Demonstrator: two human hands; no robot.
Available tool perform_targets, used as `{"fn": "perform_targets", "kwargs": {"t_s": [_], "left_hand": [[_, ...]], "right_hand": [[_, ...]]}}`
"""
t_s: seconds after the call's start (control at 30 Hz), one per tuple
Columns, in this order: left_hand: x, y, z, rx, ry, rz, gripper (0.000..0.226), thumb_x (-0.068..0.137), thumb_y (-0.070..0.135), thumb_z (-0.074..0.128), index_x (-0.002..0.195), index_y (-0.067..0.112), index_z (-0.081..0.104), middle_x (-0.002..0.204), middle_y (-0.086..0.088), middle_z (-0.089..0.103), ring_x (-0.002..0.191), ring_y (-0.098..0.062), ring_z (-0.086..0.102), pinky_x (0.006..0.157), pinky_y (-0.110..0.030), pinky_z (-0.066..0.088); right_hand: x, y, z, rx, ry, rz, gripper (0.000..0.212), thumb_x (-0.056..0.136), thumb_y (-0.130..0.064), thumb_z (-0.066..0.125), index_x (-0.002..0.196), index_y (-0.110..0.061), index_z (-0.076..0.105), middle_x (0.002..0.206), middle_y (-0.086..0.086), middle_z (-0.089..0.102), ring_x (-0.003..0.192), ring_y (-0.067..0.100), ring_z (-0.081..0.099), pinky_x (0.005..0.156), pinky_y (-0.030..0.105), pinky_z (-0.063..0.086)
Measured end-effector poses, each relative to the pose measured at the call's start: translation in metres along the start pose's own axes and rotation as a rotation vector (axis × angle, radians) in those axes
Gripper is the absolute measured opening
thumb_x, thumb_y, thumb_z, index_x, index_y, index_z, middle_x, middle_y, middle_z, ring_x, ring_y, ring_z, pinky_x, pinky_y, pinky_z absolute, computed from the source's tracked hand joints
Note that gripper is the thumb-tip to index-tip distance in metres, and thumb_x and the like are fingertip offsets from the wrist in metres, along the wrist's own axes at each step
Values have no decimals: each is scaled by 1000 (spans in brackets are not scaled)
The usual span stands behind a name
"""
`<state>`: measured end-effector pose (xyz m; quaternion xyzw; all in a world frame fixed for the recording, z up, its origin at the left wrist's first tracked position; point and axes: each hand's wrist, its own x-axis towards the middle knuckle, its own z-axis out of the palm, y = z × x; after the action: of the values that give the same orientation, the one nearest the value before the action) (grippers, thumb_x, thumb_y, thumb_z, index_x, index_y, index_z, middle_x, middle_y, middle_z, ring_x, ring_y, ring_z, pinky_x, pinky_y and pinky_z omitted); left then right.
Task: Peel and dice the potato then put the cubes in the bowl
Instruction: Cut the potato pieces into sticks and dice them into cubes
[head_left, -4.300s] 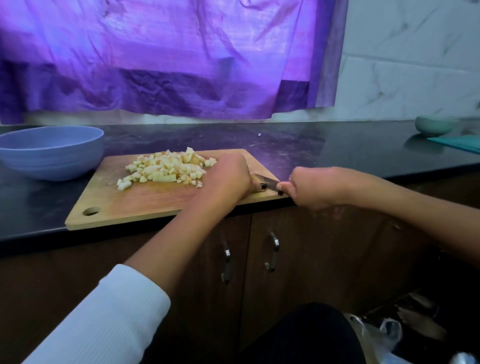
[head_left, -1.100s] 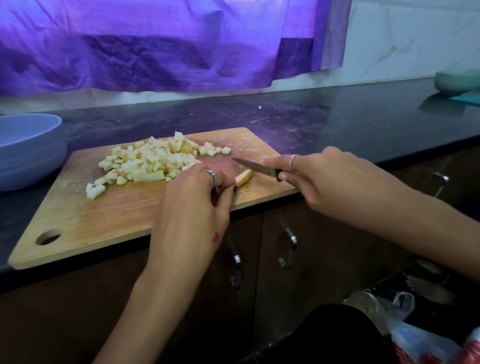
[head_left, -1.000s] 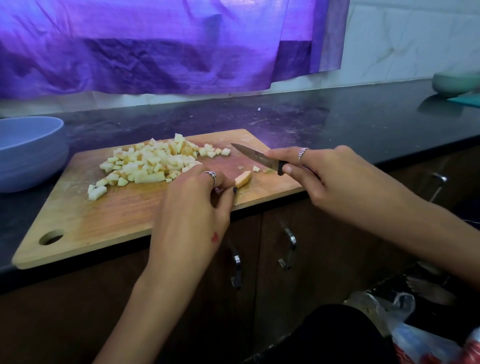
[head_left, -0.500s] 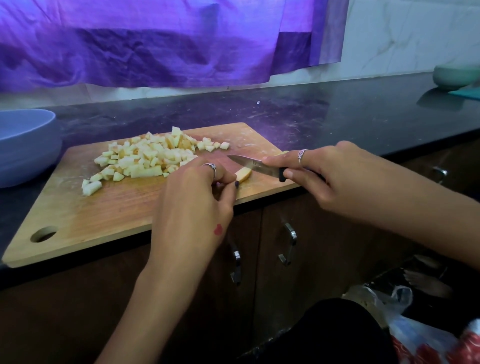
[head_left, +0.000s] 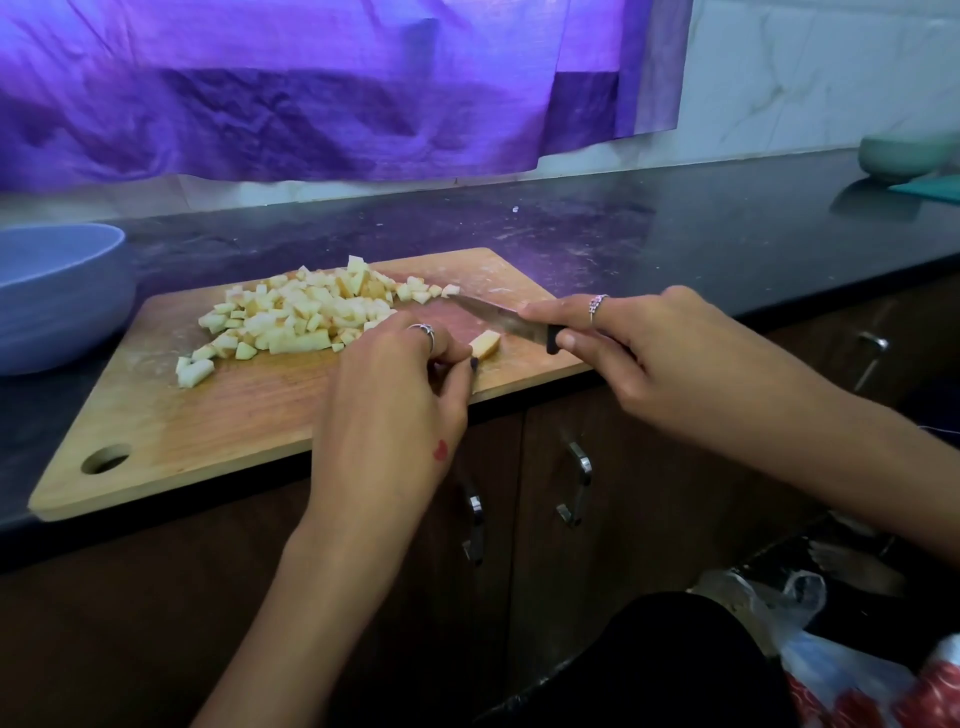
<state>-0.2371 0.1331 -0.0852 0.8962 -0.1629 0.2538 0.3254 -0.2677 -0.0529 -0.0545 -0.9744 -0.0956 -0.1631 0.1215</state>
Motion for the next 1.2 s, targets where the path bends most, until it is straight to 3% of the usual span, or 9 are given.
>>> {"fn": "perform_targets", "kwargs": {"t_s": [0.2, 0.33, 0.5, 0.6, 0.7, 0.77, 0.87, 1.0, 1.2], "left_hand": [[2, 0, 1, 2, -22, 2, 10, 89, 24, 65, 94, 23, 73, 85, 14, 51, 71, -1, 45, 59, -8, 31], [2, 0, 1, -14, -20, 3, 10, 88, 23, 66, 94, 23, 74, 88, 15, 53, 73, -1, 48, 59, -7, 34], [1, 0, 1, -25, -12, 7, 12, 88, 21, 66, 96, 23, 74, 93, 12, 58, 85, -6, 55, 74, -23, 45], [0, 1, 1, -24, 8, -4, 10, 88, 22, 65, 93, 23, 74, 91, 10, 61, 84, -10, 57, 73, -29, 47], [1, 3, -2, -12, -14, -29, 10, 89, 25, 65, 93, 23, 74, 85, 13, 56, 83, -10, 56, 70, -28, 43], [1, 3, -2, -2, -24, -42, 10, 90, 26, 64, 94, 24, 73, 82, 16, 52, 81, -8, 54, 68, -26, 41], [0, 3, -2, -9, -27, -30, 10, 90, 25, 64, 94, 23, 73, 85, 14, 54, 82, -8, 55, 68, -26, 43], [0, 3, -2, 1, -17, -24, 10, 90, 25, 64, 92, 23, 73, 82, 14, 51, 81, -10, 53, 69, -29, 45], [0, 1, 0, -62, 7, 0, 8, 88, 21, 66, 90, 23, 73, 86, 16, 56, 82, -6, 55, 76, -29, 50]], "right_hand": [[2, -1, -1, -24, -60, -12, 36, 97, -42, 38, 129, -58, 43, 89, 3, 65, 54, 16, 42, 63, 33, 47], [10, -7, -5, -73, -110, -5, 36, 99, -41, 36, 132, -54, 43, 83, 4, 57, 59, 22, 43, 66, 33, 44], [9, -21, -7, -231, -148, 20, 37, 100, -45, 29, 136, -52, 37, 70, -6, 28, 61, 17, 33, 65, 33, 37], [2, -26, -4, -327, -79, -4, 39, 103, -39, 29, 138, -55, 26, 69, -6, 22, 68, 23, 37, 63, 33, 32], [2, -18, -3, -233, -30, 46, 40, 102, -41, 30, 138, -57, 29, 70, -2, 35, 73, 30, 50, 61, 34, 33], [2, -11, -3, -22, -14, 48, 38, 99, -41, 35, 134, -56, 39, 73, 3, 47, 64, 25, 44, 59, 33, 35], [-3, -9, 2, 41, -18, 3, 36, 98, -39, 40, 129, -56, 46, 88, 4, 63, 60, 19, 43, 64, 32, 41], [-6, -8, 5, 51, -23, 22, 36, 97, -41, 39, 128, -58, 46, 89, 4, 63, 57, 18, 41, 61, 29, 37], [-3, -16, 0, 39, -57, 20, 36, 98, -41, 38, 128, -59, 45, 98, 1, 67, 69, 22, 56, 70, 38, 51]]}}
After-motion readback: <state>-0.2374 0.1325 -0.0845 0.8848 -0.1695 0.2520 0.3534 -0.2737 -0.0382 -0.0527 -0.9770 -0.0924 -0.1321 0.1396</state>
